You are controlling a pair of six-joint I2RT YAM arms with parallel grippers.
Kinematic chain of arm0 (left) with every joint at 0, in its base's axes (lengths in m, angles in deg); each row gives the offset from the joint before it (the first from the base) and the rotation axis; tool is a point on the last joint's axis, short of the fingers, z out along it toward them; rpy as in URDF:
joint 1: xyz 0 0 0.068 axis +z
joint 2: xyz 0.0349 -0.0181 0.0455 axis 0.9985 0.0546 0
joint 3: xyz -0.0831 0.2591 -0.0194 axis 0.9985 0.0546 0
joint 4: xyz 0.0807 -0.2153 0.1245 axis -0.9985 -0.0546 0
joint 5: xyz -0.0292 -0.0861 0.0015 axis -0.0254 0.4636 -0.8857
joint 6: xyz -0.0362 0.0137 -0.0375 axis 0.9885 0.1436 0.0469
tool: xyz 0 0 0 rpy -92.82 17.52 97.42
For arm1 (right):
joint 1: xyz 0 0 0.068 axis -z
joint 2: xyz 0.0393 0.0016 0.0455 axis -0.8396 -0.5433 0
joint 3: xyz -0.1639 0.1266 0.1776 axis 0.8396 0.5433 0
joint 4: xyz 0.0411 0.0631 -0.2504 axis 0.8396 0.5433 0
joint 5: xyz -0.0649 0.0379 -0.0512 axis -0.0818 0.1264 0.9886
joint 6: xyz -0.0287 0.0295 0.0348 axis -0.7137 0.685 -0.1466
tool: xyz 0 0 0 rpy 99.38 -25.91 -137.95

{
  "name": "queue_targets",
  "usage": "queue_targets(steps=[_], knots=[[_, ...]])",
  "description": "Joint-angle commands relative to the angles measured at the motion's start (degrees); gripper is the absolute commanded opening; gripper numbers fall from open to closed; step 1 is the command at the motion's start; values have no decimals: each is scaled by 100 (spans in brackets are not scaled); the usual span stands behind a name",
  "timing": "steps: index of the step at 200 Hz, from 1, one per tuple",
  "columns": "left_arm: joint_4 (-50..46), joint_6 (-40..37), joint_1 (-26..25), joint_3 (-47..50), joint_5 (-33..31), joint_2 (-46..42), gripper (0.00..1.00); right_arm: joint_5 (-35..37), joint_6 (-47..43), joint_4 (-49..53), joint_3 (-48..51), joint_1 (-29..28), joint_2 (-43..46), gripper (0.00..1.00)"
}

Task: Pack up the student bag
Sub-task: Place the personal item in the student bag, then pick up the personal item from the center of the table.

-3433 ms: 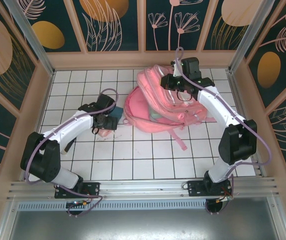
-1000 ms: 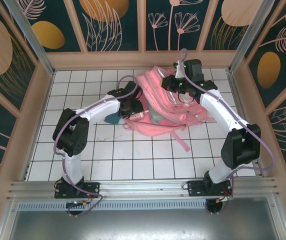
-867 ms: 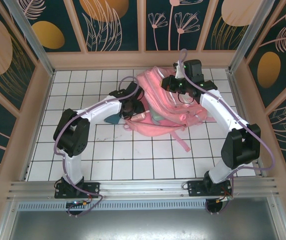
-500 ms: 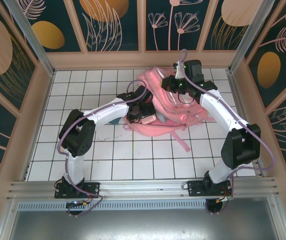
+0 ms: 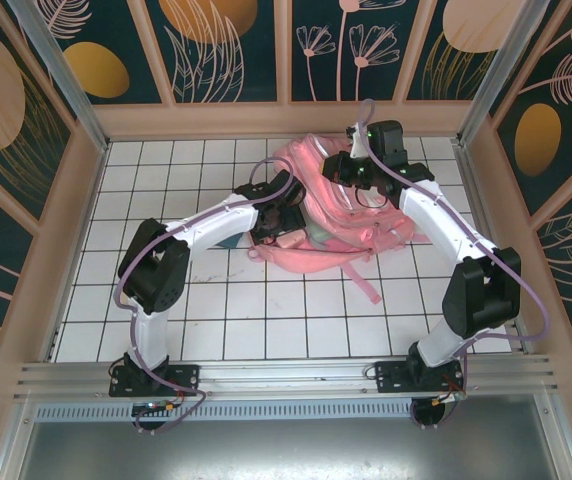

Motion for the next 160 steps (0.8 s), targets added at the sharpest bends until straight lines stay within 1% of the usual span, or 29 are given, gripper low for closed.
queue_targets(steps=[1, 29, 40, 53, 68, 90, 110, 119, 135, 147, 160], knots=[[-439, 49, 46, -46, -285, -38, 89, -234, 102, -376, -4, -17, 349, 0], [-375, 4, 50, -235, -305, -332, 93, -216, 93, -381, 36, -20, 383, 0], [-379, -31, 59, -327, -311, -451, 98, -211, 93, -382, 47, -27, 381, 0], [-298, -94, 91, -343, -254, -593, 99, -214, 93, -385, 46, -29, 379, 0], [-86, -130, 185, -221, -11, -791, 99, -222, 97, -385, 47, -38, 386, 0], [230, -153, 436, 206, 163, -1194, 98, -227, 93, -385, 47, -54, 390, 0], [262, -338, 714, 624, 55, -1519, 99, -260, 80, -380, 29, -64, 390, 0], [257, -488, 846, 808, 25, -1802, 98, -272, 70, -384, 20, -74, 399, 0], [116, -707, 1085, 1117, -186, -2065, 98, -288, 43, -393, 20, -110, 407, 0], [131, -875, 1246, 1410, -305, -2272, 96, -304, 27, -400, 29, -132, 412, 0], [256, -1141, 1443, 1758, -289, -2470, 91, -339, 16, -411, 33, -179, 406, 0]])
